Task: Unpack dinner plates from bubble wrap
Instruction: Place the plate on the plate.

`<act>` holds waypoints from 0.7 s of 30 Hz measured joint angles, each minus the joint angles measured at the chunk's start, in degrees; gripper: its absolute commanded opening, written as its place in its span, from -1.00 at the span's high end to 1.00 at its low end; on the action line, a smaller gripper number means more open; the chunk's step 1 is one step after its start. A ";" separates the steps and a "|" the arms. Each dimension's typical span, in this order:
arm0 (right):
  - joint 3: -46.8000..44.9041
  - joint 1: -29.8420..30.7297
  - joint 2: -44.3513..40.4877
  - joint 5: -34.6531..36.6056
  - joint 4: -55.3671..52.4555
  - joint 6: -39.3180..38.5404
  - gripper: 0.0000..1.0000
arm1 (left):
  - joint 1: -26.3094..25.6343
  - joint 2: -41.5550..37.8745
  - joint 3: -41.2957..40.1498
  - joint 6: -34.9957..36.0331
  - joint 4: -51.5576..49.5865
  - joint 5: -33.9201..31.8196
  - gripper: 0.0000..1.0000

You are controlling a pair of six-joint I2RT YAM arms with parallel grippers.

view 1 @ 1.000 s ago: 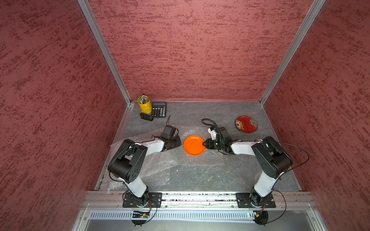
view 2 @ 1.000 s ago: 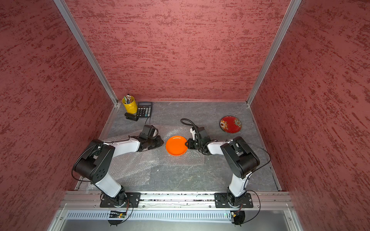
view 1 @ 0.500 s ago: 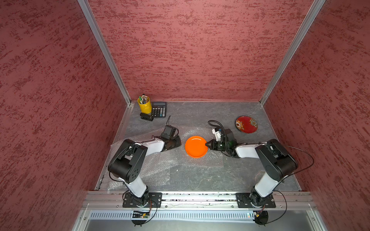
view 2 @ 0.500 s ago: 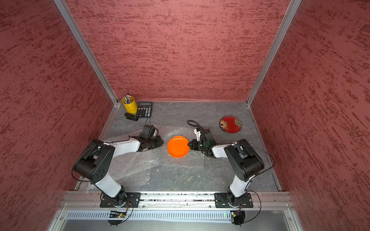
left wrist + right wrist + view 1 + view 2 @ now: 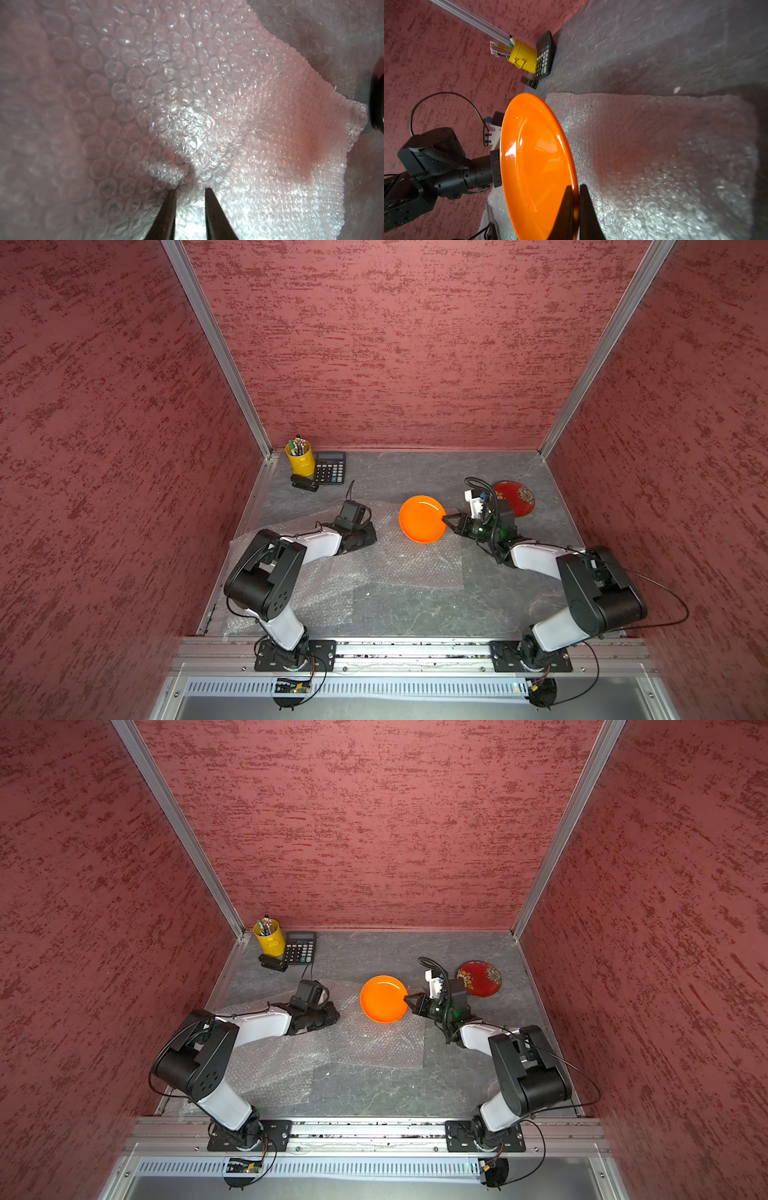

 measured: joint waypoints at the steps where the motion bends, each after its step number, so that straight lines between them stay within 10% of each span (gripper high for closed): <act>1: 0.00 -0.72 -0.24 -0.20 0.09 0.09 1.00 | -0.04 0.00 0.00 -0.02 0.02 -0.02 0.47; 21: -0.37 -21.73 -3.04 0.68 4.81 4.37 1.00 | -0.20 0.00 0.00 -0.92 0.09 -0.39 0.47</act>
